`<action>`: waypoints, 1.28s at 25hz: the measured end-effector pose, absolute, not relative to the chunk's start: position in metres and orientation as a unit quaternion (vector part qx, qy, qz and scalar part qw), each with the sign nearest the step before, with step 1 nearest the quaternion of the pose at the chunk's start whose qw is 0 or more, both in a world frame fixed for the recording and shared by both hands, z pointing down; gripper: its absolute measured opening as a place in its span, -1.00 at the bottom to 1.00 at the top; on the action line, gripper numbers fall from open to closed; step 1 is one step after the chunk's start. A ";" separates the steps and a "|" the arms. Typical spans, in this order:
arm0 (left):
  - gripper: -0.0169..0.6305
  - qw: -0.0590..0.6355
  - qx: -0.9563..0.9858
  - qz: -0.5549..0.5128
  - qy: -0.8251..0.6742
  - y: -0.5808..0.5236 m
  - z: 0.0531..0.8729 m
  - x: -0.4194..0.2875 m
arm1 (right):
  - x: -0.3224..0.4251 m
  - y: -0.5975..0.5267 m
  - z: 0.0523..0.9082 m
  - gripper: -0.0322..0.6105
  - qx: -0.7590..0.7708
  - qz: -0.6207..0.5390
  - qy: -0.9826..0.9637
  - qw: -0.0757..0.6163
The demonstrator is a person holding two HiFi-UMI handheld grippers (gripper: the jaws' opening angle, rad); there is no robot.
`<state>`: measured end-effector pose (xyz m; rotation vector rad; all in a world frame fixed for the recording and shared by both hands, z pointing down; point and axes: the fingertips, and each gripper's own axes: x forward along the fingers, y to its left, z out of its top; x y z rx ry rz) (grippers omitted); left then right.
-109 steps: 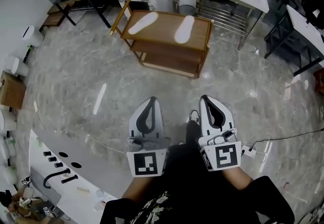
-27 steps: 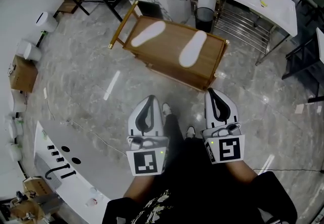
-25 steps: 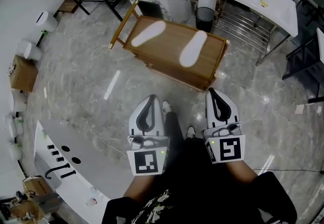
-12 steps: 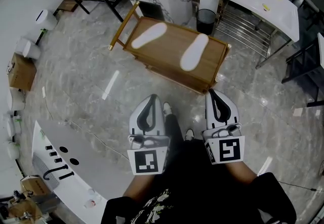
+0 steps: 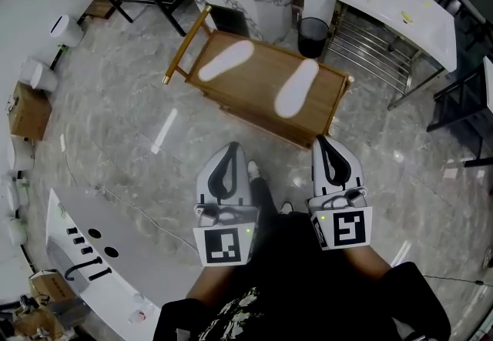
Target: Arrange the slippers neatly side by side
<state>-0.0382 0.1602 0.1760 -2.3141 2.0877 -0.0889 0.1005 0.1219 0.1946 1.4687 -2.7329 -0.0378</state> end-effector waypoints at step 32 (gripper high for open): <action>-0.94 -0.025 -0.771 -0.044 0.635 0.039 0.185 -0.121 | 0.013 0.011 0.203 -0.91 0.496 0.009 -0.866 0.059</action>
